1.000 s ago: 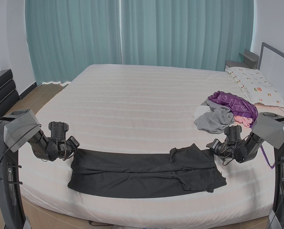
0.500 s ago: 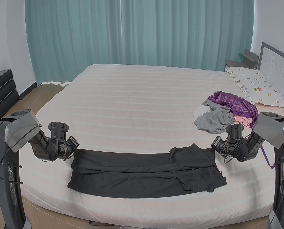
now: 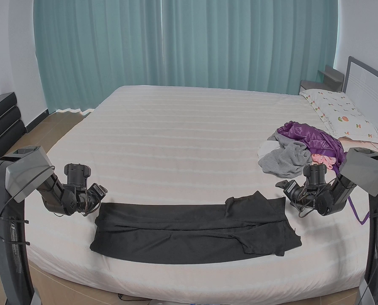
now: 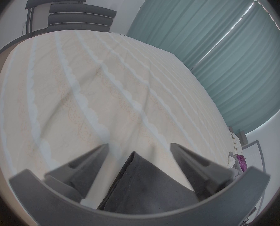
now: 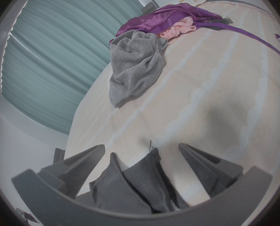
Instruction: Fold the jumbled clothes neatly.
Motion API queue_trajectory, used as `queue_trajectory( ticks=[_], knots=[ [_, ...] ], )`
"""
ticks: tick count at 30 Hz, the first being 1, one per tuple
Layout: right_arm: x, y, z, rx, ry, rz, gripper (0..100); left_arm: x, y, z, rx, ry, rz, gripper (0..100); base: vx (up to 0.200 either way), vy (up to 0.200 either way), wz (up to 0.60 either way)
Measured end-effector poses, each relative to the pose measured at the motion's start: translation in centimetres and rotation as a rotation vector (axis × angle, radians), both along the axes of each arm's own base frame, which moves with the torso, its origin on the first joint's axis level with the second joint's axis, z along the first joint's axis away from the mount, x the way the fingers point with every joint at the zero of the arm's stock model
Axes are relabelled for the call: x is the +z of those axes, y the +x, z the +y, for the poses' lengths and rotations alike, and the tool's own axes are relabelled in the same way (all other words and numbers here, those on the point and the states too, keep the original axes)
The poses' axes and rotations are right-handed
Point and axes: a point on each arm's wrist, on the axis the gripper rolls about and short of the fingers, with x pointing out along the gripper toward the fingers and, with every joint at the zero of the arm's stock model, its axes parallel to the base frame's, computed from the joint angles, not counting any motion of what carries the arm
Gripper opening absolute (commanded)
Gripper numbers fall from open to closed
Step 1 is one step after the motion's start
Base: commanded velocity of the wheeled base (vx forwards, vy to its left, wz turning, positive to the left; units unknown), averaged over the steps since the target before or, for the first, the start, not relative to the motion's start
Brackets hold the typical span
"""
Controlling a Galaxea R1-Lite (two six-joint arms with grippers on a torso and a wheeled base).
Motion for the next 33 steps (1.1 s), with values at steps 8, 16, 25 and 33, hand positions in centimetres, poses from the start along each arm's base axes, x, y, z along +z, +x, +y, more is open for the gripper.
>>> queue_trajectory(
  ticks=[8, 16, 25, 33],
  knots=[
    [1.2, -2.5, -0.2, 0.005, 0.025, 0.018, 100, 1.2, -3.2, 0.0, -0.031, -0.035, 0.045, 100, 0.000, 0.000, 0.00],
    [1.7, -6.7, -0.2, -0.003, 0.052, 0.050, 100, 2.7, -6.8, 0.1, -0.032, -0.074, 0.086, 100, 0.000, 0.000, 0.00],
    [2.3, -8.7, -0.1, -0.023, 0.093, 0.057, 100, 3.5, -9.0, -0.2, -0.038, -0.085, 0.108, 100, -0.200, 0.000, 0.00],
    [2.5, -9.2, -0.1, -0.023, 0.092, 0.062, 100, 3.6, -9.3, -0.3, -0.041, -0.085, 0.108, 100, -0.150, 0.000, 0.00]
  ],
)
